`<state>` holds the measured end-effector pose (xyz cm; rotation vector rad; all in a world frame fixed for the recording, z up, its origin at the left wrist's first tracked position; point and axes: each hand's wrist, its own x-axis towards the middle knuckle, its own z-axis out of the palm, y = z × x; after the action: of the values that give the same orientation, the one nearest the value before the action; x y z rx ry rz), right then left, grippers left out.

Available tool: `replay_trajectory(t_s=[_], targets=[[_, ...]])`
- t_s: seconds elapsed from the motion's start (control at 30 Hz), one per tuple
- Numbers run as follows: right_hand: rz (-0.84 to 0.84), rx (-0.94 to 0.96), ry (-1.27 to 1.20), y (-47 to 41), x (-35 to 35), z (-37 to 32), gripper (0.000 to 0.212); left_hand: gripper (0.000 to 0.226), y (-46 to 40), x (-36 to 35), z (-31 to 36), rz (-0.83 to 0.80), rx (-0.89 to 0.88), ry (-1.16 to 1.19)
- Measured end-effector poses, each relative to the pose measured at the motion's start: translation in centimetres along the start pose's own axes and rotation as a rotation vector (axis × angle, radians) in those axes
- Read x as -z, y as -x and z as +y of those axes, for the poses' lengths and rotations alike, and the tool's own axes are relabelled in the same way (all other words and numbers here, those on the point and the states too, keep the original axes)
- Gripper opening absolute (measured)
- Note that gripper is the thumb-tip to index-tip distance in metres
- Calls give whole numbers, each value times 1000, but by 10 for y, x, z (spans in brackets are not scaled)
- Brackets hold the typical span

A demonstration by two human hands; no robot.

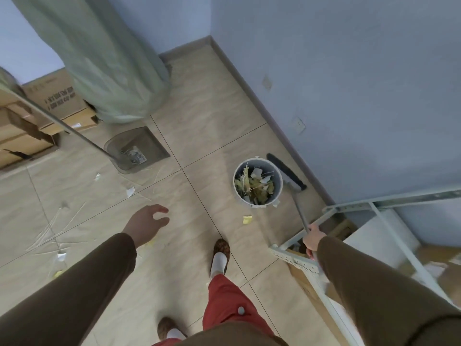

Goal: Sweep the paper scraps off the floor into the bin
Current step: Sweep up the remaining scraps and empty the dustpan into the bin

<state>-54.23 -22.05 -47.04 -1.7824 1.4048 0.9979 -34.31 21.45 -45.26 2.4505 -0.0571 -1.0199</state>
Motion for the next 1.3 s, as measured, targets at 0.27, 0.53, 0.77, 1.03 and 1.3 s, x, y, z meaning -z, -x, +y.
replay_trajectory(t_s=[0.27, 0.53, 0.77, 1.03, 1.3], targets=[[-10, -122, -543, 84, -164, 3, 35, 27, 68, -8, -54, -20, -73, 4], [-101, -58, -770, 151, -288, -17, 37, 26, 141, 0, -159, 51, -50, 39], [-261, -55, -810, 243, -364, -11, 33, 29, 179, -15, -214, 65, 0, 102], [-474, 53, -629, 294, -314, 44, 10, 29, 199, -18, -224, 81, 7, 193], [-242, 287, -347, 291, -348, 19, 36, 29, 227, -9, -256, 148, 54, 238]])
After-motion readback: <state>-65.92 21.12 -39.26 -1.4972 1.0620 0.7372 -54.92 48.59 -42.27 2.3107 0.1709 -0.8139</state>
